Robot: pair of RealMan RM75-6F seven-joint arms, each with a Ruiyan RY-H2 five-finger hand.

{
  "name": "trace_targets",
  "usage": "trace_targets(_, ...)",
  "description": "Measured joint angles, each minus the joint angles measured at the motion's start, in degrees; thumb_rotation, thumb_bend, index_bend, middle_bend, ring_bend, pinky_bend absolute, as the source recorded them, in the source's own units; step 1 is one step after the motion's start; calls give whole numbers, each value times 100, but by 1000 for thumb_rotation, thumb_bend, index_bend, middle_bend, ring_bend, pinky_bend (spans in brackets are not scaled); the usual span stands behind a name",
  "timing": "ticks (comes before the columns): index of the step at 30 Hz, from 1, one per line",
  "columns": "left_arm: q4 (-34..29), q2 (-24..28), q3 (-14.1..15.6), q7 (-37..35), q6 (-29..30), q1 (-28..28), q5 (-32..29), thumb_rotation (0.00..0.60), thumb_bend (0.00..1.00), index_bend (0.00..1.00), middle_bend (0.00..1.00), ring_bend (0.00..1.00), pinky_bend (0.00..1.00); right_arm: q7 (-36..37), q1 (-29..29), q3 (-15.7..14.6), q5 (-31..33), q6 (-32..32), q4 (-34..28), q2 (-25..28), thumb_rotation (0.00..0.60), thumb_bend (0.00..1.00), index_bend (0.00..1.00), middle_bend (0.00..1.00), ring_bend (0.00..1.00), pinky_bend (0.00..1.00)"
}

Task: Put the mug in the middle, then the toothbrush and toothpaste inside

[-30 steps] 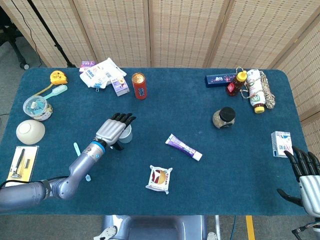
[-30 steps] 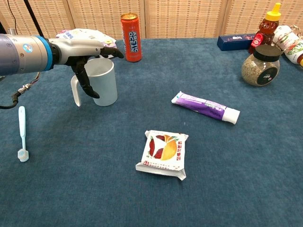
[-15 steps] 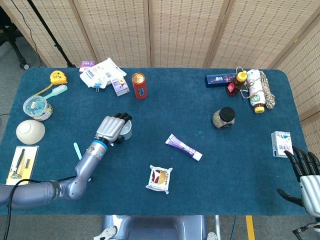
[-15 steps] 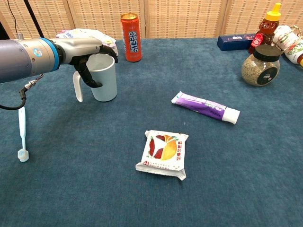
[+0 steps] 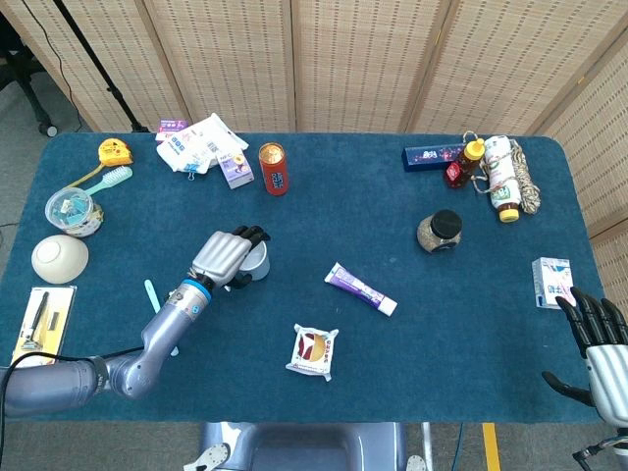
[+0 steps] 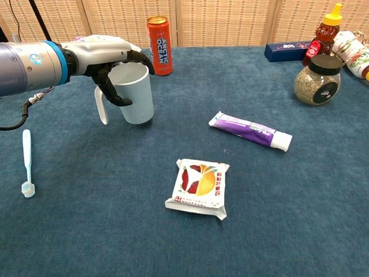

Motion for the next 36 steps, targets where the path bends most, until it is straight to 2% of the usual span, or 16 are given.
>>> trace_targets(5, -269, 11, 21, -301, -161, -2, 466, 600, 371, 215, 210, 187, 422, -10, 10, 7, 22, -23, -5, -1, 600, 0, 0, 0, 0, 0)
trace_targets(9, -399, -128, 36, -282, -228, -103, 524, 600, 371, 215, 210, 187, 422, 9, 14, 10, 33, -30, -1, 5, 600, 0, 0, 0, 0, 0)
trace_targets(16, -511, -423, 51, 57, -194, -326, 355, 600, 373, 215, 210, 187, 422, 59, 22, 15, 47, -42, 14, 17, 600, 0, 0, 0, 0, 0)
trace_targets(28, -504, -926, 146, 812, 53, -732, -296, 600, 373, 215, 210, 187, 422, 120, 27, 23, 52, -35, 18, 27, 600, 0, 0, 0, 0, 0)
trace_targets(36, -632, -1082, 212, 974, 131, -855, -472, 600, 372, 215, 210, 187, 422, 93, 20, 22, 45, -18, 5, 25, 600, 0, 0, 0, 0, 0)
